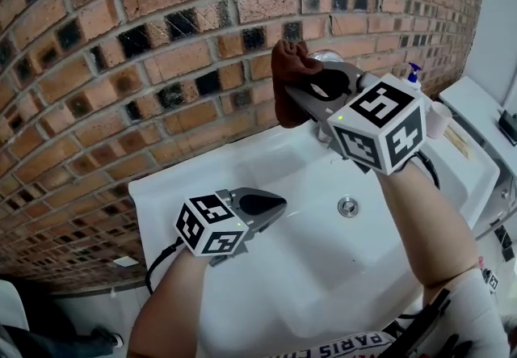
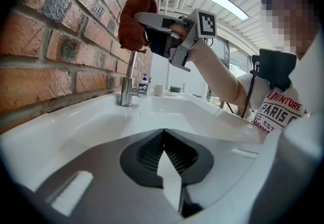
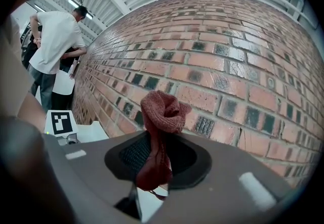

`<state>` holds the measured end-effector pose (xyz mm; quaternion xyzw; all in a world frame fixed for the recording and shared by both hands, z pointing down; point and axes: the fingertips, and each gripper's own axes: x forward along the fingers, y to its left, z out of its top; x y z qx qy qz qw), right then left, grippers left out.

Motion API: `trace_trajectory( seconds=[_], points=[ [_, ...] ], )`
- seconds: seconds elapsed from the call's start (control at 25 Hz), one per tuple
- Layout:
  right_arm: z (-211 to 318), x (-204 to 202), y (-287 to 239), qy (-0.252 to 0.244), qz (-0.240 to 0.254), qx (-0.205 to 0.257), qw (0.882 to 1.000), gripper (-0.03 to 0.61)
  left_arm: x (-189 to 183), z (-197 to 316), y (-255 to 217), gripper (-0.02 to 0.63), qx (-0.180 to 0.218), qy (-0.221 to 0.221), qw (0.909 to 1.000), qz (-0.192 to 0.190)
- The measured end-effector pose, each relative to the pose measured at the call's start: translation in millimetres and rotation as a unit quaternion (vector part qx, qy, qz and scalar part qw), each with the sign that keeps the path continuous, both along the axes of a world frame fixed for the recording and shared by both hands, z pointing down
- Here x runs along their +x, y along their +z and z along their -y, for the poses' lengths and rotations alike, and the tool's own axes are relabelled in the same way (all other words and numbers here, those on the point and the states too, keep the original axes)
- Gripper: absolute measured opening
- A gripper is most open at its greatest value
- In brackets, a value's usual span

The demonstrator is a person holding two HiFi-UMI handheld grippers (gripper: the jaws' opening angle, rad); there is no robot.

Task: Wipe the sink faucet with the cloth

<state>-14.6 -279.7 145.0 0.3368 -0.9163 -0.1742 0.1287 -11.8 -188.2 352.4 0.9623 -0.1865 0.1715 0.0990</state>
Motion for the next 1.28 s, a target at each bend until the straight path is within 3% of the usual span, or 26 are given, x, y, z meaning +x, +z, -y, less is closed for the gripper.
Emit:
trace_trajectory(
  seconds=[0.64,1.28],
  points=[
    [17,43,-43,0.043,0.039,0.029,0.998,0.092,0,0,0,0.000,0.000,0.000,1.0000,0.000],
    [46,98,-44,0.102,0.081,0.017,0.991,0.091,0,0,0,0.000,0.001,0.000,1.0000,0.000]
  ],
)
